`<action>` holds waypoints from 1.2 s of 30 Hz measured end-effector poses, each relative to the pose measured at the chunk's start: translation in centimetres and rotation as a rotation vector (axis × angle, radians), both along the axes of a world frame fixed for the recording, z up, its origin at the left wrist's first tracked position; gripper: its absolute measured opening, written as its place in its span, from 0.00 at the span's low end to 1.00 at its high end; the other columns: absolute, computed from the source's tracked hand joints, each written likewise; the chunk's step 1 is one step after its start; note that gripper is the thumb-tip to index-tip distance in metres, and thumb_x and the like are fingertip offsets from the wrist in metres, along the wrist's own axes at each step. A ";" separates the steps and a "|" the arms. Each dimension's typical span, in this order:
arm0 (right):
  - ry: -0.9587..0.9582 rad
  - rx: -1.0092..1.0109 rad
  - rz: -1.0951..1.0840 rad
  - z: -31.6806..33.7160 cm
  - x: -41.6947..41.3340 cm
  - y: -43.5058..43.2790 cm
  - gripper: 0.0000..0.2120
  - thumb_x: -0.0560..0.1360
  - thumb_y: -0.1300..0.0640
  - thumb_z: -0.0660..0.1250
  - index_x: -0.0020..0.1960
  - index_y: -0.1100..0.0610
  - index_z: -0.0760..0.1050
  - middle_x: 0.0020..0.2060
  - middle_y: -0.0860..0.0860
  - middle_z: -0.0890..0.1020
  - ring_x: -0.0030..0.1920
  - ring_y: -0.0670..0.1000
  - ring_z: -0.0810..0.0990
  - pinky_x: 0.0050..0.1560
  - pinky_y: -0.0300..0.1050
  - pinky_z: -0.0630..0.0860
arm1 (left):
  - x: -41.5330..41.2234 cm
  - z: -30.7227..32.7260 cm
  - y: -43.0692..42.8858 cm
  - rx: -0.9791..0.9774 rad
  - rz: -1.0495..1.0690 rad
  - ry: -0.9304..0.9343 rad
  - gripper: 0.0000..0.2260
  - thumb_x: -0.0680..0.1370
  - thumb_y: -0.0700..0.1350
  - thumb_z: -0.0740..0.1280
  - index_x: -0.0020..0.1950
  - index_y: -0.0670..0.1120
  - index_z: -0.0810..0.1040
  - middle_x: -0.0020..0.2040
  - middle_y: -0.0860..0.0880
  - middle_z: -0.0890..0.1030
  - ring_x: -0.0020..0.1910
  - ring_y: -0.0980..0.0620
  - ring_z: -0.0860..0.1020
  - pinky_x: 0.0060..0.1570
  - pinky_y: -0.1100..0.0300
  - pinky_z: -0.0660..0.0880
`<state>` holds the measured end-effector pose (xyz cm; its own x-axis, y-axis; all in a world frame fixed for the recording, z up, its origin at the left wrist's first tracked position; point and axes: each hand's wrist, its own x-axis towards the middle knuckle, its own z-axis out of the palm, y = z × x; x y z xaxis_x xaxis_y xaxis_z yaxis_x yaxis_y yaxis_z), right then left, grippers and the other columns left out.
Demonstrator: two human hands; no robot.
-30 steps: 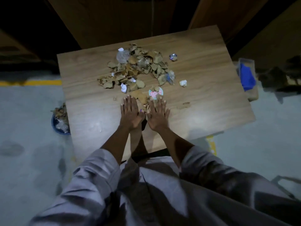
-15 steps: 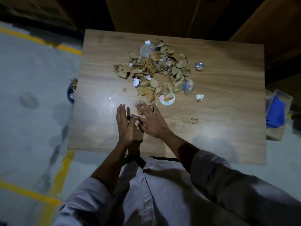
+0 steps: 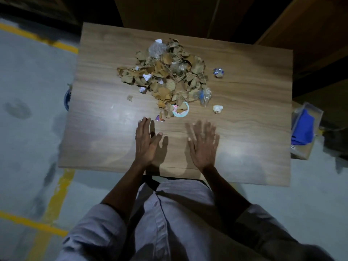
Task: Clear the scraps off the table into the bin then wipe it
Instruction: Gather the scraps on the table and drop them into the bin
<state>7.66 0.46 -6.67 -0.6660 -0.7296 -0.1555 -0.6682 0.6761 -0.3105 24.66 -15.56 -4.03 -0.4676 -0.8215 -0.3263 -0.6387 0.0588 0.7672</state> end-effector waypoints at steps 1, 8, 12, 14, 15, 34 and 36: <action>-0.001 0.024 -0.069 -0.4 -0.4 0.9 0.32 0.85 0.40 0.54 0.82 0.37 0.40 0.83 0.55 0.44 0.83 0.60 0.41 0.79 0.68 0.48 | -0.3 -0.1 0.2 -0.010 -0.026 0.002 0.36 0.77 0.63 0.60 0.82 0.49 0.60 0.84 0.49 0.57 0.83 0.52 0.50 0.81 0.42 0.51; -0.109 0.027 -0.180 -0.7 -2.6 -7.2 0.34 0.84 0.35 0.48 0.84 0.48 0.43 0.82 0.58 0.39 0.81 0.62 0.34 0.78 0.69 0.42 | -3.0 0.2 0.4 -0.016 -0.113 -0.087 0.41 0.74 0.69 0.57 0.84 0.52 0.55 0.85 0.50 0.51 0.83 0.50 0.46 0.81 0.43 0.46; -0.041 -0.047 -0.083 0.9 -3.3 -10.6 0.37 0.83 0.32 0.48 0.83 0.47 0.39 0.82 0.60 0.39 0.81 0.64 0.36 0.78 0.68 0.39 | -4.3 1.3 0.0 -0.003 -0.148 -0.115 0.37 0.81 0.63 0.62 0.84 0.51 0.52 0.85 0.51 0.46 0.83 0.51 0.44 0.81 0.45 0.45; -0.048 -0.103 -0.222 1.5 -4.7 -10.4 0.38 0.82 0.32 0.51 0.83 0.48 0.39 0.82 0.62 0.39 0.81 0.65 0.36 0.78 0.68 0.38 | -4.9 1.7 -0.5 0.017 -0.123 -0.112 0.36 0.82 0.60 0.64 0.84 0.51 0.52 0.85 0.50 0.46 0.83 0.51 0.44 0.81 0.44 0.46; -0.065 -0.131 -0.323 1.4 -5.5 -9.9 0.39 0.82 0.32 0.52 0.84 0.48 0.42 0.82 0.62 0.40 0.81 0.65 0.37 0.78 0.68 0.40 | -5.0 1.7 -0.7 0.032 -0.110 -0.107 0.35 0.82 0.59 0.64 0.84 0.51 0.52 0.85 0.50 0.47 0.83 0.50 0.46 0.81 0.44 0.48; -0.162 -0.229 -0.119 1.5 -12.8 -14.2 0.44 0.77 0.25 0.50 0.83 0.46 0.38 0.83 0.55 0.37 0.82 0.59 0.36 0.80 0.68 0.42 | -10.4 3.3 -3.9 0.212 0.473 0.221 0.31 0.80 0.54 0.70 0.80 0.49 0.62 0.70 0.48 0.61 0.69 0.50 0.70 0.67 0.60 0.71; -0.193 -0.217 -0.203 1.1 -15.4 -15.8 0.45 0.75 0.23 0.49 0.83 0.45 0.40 0.83 0.55 0.38 0.82 0.59 0.37 0.80 0.67 0.44 | -10.3 3.1 -4.6 0.065 0.525 0.183 0.29 0.81 0.51 0.69 0.79 0.48 0.63 0.74 0.47 0.61 0.72 0.48 0.68 0.63 0.64 0.69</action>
